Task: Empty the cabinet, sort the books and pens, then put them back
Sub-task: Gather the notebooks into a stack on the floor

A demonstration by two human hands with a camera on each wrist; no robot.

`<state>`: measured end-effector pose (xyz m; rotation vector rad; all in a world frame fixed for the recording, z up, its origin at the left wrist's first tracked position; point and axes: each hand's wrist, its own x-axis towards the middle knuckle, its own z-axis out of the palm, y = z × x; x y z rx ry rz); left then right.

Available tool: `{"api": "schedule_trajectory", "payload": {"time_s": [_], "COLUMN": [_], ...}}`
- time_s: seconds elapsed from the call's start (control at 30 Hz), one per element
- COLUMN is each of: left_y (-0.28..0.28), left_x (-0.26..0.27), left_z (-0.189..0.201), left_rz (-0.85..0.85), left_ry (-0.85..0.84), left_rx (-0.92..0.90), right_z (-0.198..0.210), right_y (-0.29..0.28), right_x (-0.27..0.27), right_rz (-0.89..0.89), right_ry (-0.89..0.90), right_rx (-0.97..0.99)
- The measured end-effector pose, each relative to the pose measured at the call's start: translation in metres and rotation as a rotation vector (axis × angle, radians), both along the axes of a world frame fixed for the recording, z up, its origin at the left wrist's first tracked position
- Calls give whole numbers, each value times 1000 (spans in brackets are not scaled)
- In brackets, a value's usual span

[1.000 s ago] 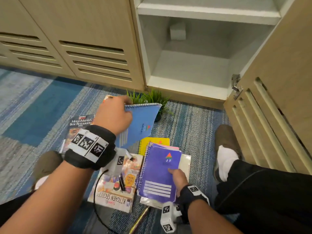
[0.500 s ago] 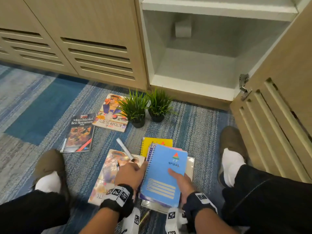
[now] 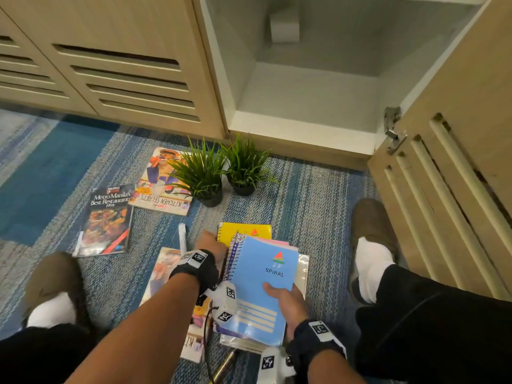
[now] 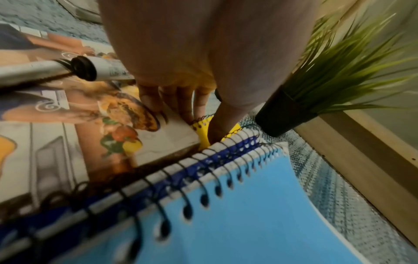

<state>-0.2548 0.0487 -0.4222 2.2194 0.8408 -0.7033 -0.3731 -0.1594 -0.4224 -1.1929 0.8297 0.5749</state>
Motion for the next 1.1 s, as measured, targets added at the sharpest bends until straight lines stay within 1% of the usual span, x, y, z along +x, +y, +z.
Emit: {"api": "schedule_trajectory", "payload": {"time_s": [0.07,0.13,0.17,0.23,0.27,0.33,0.43,0.5,0.57,0.63,0.7,0.77,0.83,0.87,0.93,0.97,1.0,1.07,1.1], "left_y": [0,-3,-5,-7,-7,-7,-5,3,8,6,-4,-18,-34,-42,-50,-49,-47,-40,-37], "left_x": [3,0,-2,-9,-13,-18,-22,-20,-15,-11,-14,-24,-38,-46,-64,-70,-73,-78,-79], "left_z": [5,16,26,46,55,82,132,158,180,194,191,169,142,130,114,110,107,102,101], "left_rz": [-73,-137,-164,-212,-220,-199,-185,-129,-80,-63,-58,-69,-91,-125,-306,-381,-376,-277,-219], "left_ry": [33,28,30,-49,-132,-308,-504,-596,-622,-570,-489,-387,-261,-187,-40,-8,1,-10,-19], "left_rx": [-2,14,50,137,151,89,-21,-107,-195,-331,-387,-367,-421,-450,-388,-335,-349,-476,-554], "right_z": [-1,-2,-4,-8,-11,-11,-2,3,8,13,12,16,17,16,16,22,24,18,14], "right_y": [0,-1,-3,-8,-11,-17,-22,-20,-18,-16,-15,-17,-22,-25,-29,-29,-28,-26,-26], "right_x": [0,-2,-5,-11,-13,-15,-10,-6,-4,-4,-3,-1,-1,-2,-4,-5,-3,-4,-5], "right_rz": [-5,-12,-19,-56,-86,-129,-137,-133,-115,-108,-130,-192,-233,-248,-227,-193,-165,-68,-38], "right_ry": [-4,1,4,30,48,65,69,77,67,59,45,71,93,94,96,80,69,54,43], "right_rx": [4,-11,-25,-37,-34,-45,-72,-81,-100,-99,-61,40,201,281,381,381,348,239,145]}}
